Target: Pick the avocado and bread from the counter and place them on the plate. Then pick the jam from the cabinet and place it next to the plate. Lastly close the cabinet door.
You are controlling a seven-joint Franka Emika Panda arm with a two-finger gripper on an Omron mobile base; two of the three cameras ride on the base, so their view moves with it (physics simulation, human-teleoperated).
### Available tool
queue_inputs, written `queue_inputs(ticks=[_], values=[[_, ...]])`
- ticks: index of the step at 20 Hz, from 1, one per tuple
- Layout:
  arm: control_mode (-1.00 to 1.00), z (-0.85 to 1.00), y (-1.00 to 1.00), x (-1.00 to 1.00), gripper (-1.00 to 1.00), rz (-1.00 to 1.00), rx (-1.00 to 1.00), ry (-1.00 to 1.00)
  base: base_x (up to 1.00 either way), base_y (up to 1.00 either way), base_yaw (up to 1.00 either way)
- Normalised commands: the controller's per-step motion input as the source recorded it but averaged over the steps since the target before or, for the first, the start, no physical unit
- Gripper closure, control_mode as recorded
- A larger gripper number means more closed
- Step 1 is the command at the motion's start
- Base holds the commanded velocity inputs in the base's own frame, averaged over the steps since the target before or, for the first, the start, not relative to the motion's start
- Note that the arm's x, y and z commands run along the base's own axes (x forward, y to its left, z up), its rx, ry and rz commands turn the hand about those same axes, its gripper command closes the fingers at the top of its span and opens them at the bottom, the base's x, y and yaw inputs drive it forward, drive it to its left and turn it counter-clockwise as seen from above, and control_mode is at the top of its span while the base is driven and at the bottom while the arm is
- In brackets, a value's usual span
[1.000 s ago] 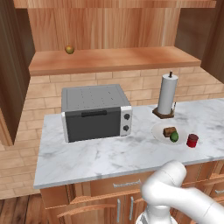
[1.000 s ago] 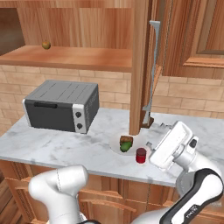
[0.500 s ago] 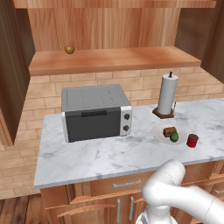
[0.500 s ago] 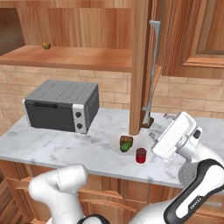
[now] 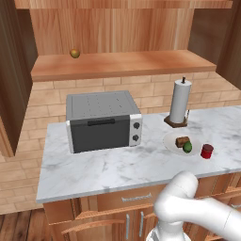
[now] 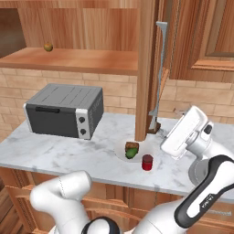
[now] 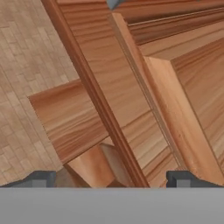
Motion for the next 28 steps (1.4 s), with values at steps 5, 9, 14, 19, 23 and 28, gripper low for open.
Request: queue_inputs(ticks=[5, 9, 14, 19, 23, 28], values=[[-1.00, 0.31, 0.00, 0.03, -1.00, 0.00, 0.00, -0.03, 0.00, 0.00, 0.00], [-1.00, 0.37, 0.00, 0.00, -1.00, 0.00, -0.01, -0.07, 0.00, 0.00, 0.00], [-1.00, 0.46, 0.13, 0.00, -1.00, 0.00, -0.13, -0.09, 0.00, 0.00, 0.00], [-1.00, 0.57, 0.61, -0.01, -1.00, -0.06, -0.24, -0.04, 0.00, 0.00, 0.00], [-1.00, 0.56, 0.67, -0.02, -1.00, -0.11, -0.23, -0.02, 0.00, 0.00, 0.00], [-1.00, 0.44, 0.70, -0.01, -1.00, -0.16, -0.17, -0.01, 0.00, 0.00, 0.00]])
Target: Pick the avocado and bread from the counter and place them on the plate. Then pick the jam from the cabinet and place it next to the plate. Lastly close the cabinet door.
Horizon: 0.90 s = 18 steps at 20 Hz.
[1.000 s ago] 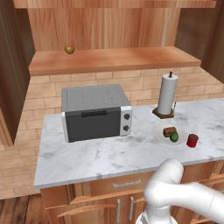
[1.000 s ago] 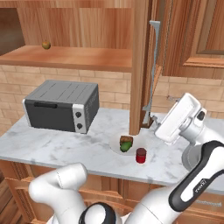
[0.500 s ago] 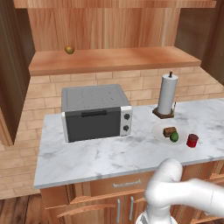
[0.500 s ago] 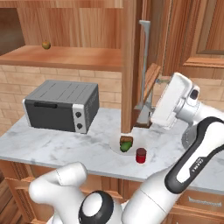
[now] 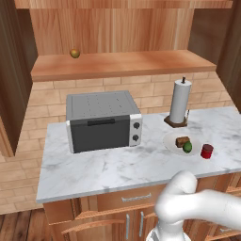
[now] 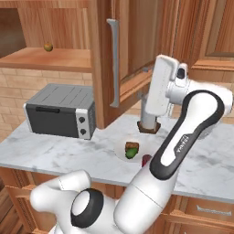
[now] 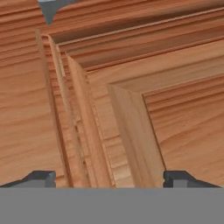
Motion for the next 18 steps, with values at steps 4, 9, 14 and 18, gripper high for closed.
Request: queue_inputs(ticks=[4, 9, 14, 18], values=[[-1.00, 0.23, 0.78, 0.00, -1.00, -0.27, -0.11, 0.00, 0.00, 0.00, 0.00], [-1.00, 0.24, 0.92, 0.00, -1.00, -0.32, -0.11, 0.00, 0.00, 0.00, 0.00], [-1.00, 0.12, 0.90, 0.00, -1.00, -0.33, -0.10, 0.00, 0.00, 0.00, 0.00], [-1.00, 0.01, 0.73, 0.15, -1.00, -0.30, -0.08, 0.00, 0.00, 0.00, 0.00]])
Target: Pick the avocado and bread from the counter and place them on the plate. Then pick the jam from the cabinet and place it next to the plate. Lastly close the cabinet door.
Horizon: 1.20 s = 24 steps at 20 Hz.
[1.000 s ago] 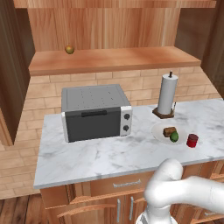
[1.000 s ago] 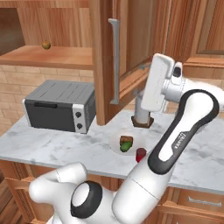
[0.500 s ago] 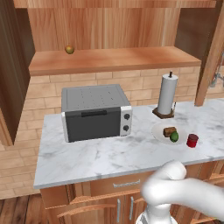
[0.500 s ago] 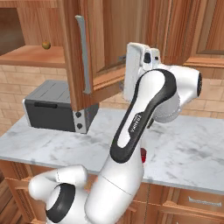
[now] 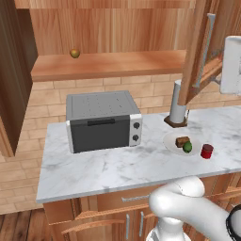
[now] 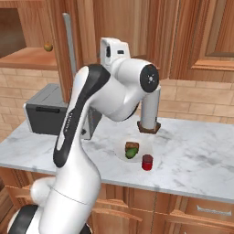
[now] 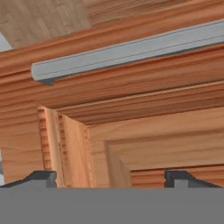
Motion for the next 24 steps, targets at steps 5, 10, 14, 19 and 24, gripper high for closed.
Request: queue_inputs(ticks=[5, 10, 14, 19, 24], values=[[-1.00, -0.06, 0.45, 0.57, -1.00, -0.28, -0.05, 0.00, 0.00, 0.00, 0.00], [-1.00, -0.11, 0.21, 0.85, -1.00, -0.28, -0.01, 0.00, 0.00, 0.00, 0.00], [-1.00, -0.03, 0.08, 0.84, -1.00, -0.24, 0.00, 0.00, 0.00, 0.00, 0.00], [-1.00, -0.10, 0.00, 0.86, -1.00, -0.19, 0.00, 0.00, 0.00, 0.00, 0.00], [-1.00, -0.18, 0.00, 0.86, -1.00, -0.17, 0.00, 0.00, 0.00, 0.00, 0.00]])
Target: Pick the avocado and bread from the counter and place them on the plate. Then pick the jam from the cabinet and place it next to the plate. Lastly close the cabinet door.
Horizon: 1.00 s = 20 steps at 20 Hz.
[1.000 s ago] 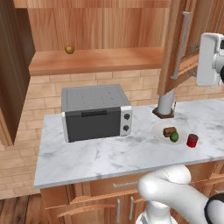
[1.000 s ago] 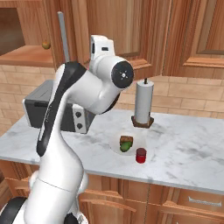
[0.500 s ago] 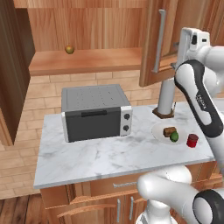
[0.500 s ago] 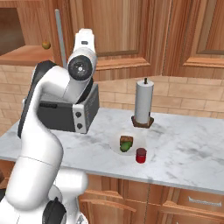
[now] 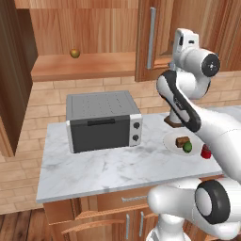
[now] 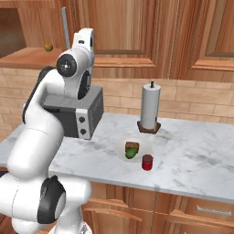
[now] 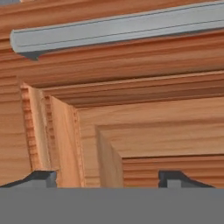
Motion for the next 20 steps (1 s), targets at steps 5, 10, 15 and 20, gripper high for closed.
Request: queue_inputs(ticks=[5, 10, 15, 20], values=[[-1.00, -0.16, 0.00, 0.91, -1.00, -0.17, 0.00, 0.00, 0.00, 0.00, 0.00], [-1.00, -0.01, 0.00, 0.89, -1.00, -0.16, 0.00, 0.00, 0.00, 0.00, 0.00], [-1.00, 0.00, 0.00, 0.56, -1.00, -0.13, 0.00, 0.00, 0.00, 0.00, 0.00], [-1.00, 0.46, -0.06, -0.68, -1.00, -0.02, 0.04, 0.02, 0.00, 0.00, 0.00]])
